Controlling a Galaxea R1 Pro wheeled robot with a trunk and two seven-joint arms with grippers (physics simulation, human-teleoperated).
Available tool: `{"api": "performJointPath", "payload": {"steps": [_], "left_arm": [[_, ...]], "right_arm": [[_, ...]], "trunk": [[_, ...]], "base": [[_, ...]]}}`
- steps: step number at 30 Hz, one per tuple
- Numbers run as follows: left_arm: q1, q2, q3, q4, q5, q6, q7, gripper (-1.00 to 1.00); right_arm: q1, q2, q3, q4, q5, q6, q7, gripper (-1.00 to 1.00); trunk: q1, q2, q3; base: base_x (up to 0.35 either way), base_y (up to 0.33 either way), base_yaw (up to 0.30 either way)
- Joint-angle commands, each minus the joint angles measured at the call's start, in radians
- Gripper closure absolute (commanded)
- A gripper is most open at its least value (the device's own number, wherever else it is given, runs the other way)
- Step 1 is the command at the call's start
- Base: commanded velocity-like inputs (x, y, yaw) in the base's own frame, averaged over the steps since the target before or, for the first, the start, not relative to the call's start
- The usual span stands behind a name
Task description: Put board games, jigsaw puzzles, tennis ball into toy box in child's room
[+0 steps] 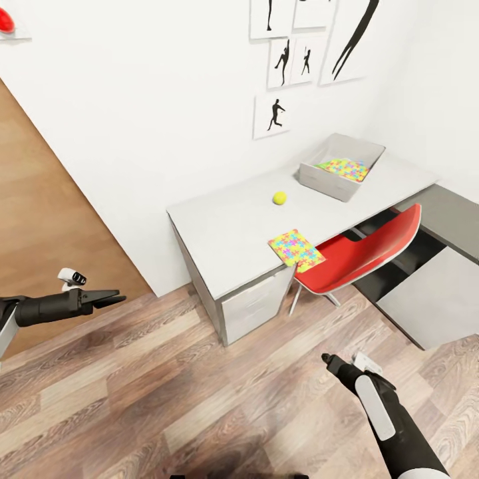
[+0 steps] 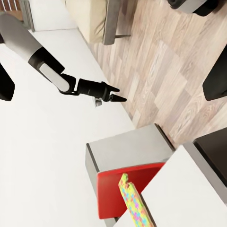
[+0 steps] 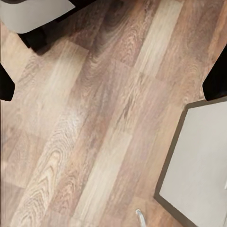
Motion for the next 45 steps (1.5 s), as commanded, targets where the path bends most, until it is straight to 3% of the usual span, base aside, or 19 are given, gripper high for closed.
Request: {"api": "performJointPath", "payload": {"steps": [1,45], "left_arm": [[0.000,0.000,-0.001,0.000,0.000,0.011,-0.004,-1.00],[0.006,0.003,0.002,0.006,-0.002,0.011,-0.004,-1.00]], "right_arm": [[-0.001,0.000,0.000,-0.001,-0.012,0.002,-0.008,-1.00],[0.000,0.004,0.004,0.080,-0.008,-0.072,-0.012,-1.00]], "trunk": [[0.001,-0.002,-0.002],[0.001,-0.002,0.057]], "base": [[0.000,-0.136,0.000],[-0.029,-0.007,-0.104]]}}
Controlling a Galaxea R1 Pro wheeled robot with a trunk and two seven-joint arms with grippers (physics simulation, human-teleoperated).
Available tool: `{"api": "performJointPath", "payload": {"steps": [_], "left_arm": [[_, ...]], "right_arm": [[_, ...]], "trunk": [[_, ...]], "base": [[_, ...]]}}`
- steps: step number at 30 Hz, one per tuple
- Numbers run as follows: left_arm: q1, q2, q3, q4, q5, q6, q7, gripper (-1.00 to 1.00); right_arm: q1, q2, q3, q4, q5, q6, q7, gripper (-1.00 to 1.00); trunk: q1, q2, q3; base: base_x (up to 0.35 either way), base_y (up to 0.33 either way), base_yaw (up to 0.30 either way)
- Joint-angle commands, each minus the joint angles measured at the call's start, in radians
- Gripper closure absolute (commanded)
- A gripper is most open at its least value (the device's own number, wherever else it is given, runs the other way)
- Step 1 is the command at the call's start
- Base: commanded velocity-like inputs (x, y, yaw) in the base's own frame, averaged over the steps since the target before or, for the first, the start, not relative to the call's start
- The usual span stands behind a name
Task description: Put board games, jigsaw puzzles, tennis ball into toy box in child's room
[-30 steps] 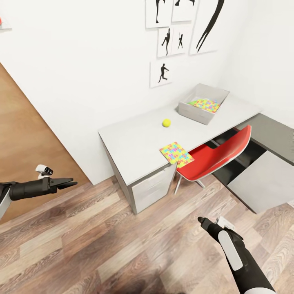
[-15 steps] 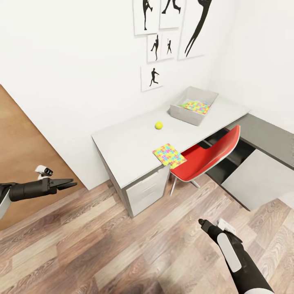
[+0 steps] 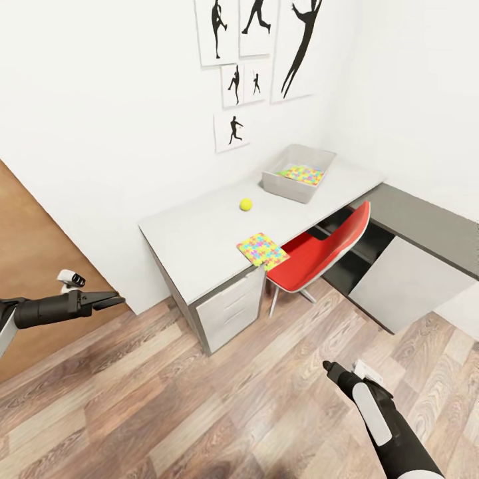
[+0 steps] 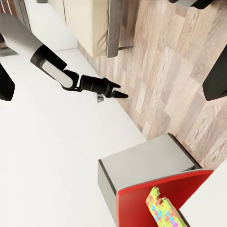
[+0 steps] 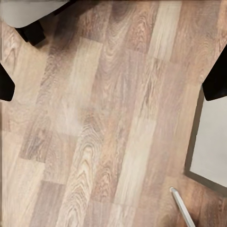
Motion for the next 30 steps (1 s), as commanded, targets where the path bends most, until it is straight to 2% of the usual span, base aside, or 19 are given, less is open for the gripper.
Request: {"api": "performJointPath", "payload": {"steps": [1,10,20,30], "left_arm": [[0.000,0.001,-0.001,0.000,0.000,0.011,-0.004,-1.00],[0.000,0.001,0.002,0.004,0.000,0.011,-0.004,-1.00],[0.000,0.001,0.003,0.007,0.001,0.011,-0.004,-1.00],[0.000,0.001,0.003,0.008,0.002,0.011,-0.004,-1.00]], "right_arm": [[0.000,0.000,0.000,0.001,-0.010,0.002,-0.007,-1.00],[0.000,0.001,0.004,0.016,-0.012,-0.073,-0.007,-1.00],[0.000,0.004,0.007,0.057,-0.008,-0.085,-0.007,-1.00],[0.000,0.003,0.005,0.061,-0.009,-0.103,-0.007,-1.00]], "trunk": [[0.001,-0.002,-0.001],[0.001,-0.002,0.010],[0.001,-0.002,0.025],[0.001,-0.002,0.040]], "base": [[-0.010,0.000,-0.089],[-0.003,0.000,-0.167],[-0.104,0.000,-0.119],[-0.073,0.000,-0.028]]}}
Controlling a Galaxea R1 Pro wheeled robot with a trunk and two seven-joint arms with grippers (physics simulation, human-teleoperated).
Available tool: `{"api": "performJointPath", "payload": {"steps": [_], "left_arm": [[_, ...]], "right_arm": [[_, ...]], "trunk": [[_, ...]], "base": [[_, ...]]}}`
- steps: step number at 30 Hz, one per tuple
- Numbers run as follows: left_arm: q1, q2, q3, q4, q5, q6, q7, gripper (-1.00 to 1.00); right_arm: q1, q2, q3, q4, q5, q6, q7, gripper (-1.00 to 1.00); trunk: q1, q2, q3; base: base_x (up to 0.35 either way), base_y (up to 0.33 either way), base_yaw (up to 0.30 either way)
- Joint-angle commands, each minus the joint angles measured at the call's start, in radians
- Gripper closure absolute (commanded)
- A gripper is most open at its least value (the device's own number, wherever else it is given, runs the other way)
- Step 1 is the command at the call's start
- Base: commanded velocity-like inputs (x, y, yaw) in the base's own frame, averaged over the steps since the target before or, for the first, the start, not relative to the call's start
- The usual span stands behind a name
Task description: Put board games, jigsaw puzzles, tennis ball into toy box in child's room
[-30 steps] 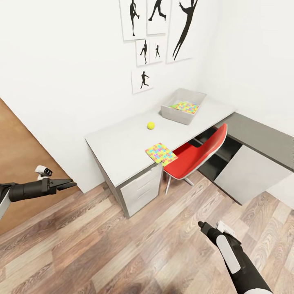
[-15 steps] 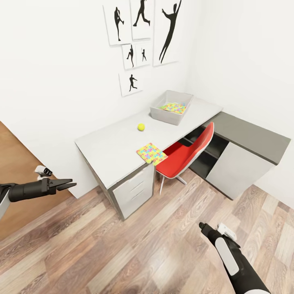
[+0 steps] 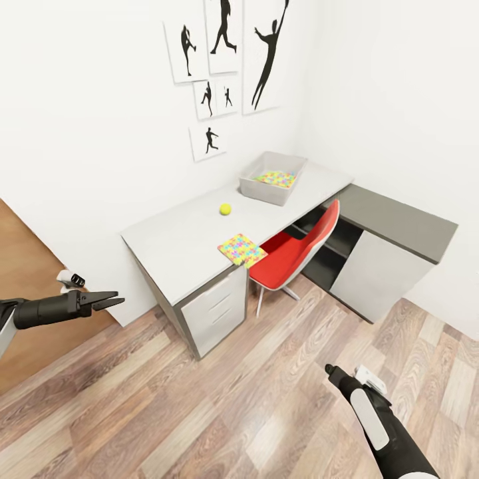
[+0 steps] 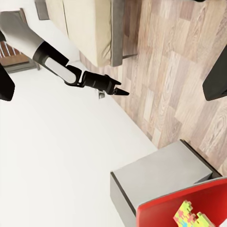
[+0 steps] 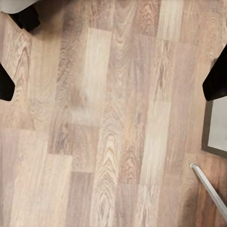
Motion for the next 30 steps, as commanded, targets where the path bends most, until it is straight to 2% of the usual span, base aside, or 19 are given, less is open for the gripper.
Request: {"api": "performJointPath", "payload": {"steps": [1,26,30], "left_arm": [[-0.001,0.000,-0.001,0.000,0.000,0.011,-0.004,-1.00],[-0.001,0.001,0.002,0.000,-0.001,0.011,-0.004,-1.00],[-0.001,0.002,0.012,0.000,-0.002,0.011,-0.004,-1.00]], "right_arm": [[0.000,0.000,0.000,-0.002,-0.008,0.003,-0.006,-1.00],[-0.001,-0.005,0.000,0.007,-0.008,-0.001,-0.006,-1.00],[0.000,-0.004,0.000,0.005,-0.007,-0.002,-0.006,-1.00]], "trunk": [[0.000,-0.002,0.000],[0.000,-0.002,0.041],[0.000,-0.002,0.048]], "base": [[-0.083,0.000,-0.003],[-0.008,0.000,0.000],[0.000,0.000,0.000]]}}
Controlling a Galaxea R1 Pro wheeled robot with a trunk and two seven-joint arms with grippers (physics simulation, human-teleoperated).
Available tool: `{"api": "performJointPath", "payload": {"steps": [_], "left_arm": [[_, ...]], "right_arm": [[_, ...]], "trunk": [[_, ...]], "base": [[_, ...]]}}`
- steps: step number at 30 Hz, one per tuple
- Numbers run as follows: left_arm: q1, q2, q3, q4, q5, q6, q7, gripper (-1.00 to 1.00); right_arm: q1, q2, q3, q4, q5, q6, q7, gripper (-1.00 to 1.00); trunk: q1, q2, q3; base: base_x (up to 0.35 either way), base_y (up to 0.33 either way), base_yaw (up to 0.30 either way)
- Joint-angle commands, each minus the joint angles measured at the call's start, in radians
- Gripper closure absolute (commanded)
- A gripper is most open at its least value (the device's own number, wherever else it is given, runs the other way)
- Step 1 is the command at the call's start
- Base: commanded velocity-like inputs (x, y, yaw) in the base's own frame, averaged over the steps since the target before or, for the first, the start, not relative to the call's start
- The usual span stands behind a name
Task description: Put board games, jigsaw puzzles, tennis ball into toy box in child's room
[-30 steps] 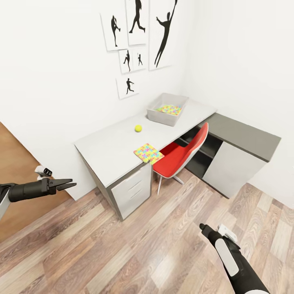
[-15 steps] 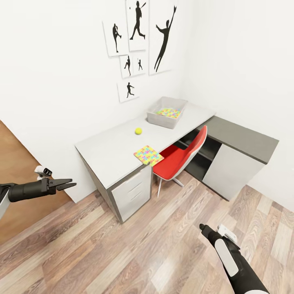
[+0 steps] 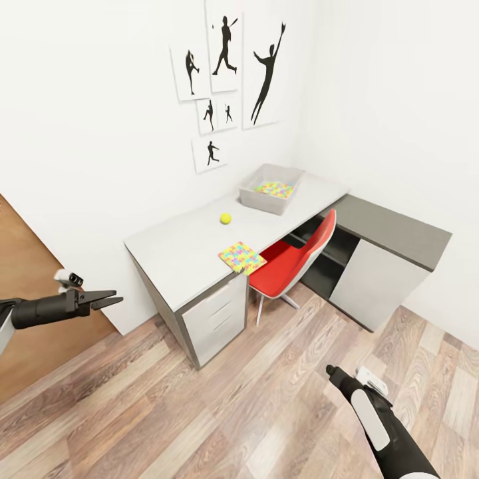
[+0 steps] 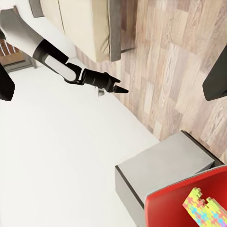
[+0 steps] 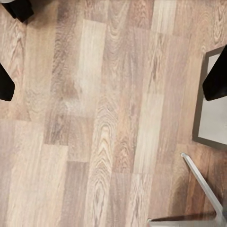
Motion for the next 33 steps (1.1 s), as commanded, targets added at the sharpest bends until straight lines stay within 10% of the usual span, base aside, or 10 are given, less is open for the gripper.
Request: {"api": "performJointPath", "payload": {"steps": [1,33], "left_arm": [[-0.001,0.001,0.006,0.001,-0.001,0.011,-0.004,-1.00],[-0.001,0.012,0.030,0.008,-0.007,0.011,-0.004,-1.00]], "right_arm": [[-0.001,0.002,0.000,-0.001,-0.008,0.004,-0.006,-1.00],[-0.001,0.001,-0.001,0.010,-0.007,0.004,-0.006,-1.00]], "trunk": [[0.001,-0.002,0.000],[0.001,-0.002,0.052]], "base": [[0.000,0.000,0.000],[0.000,0.000,0.000]]}}
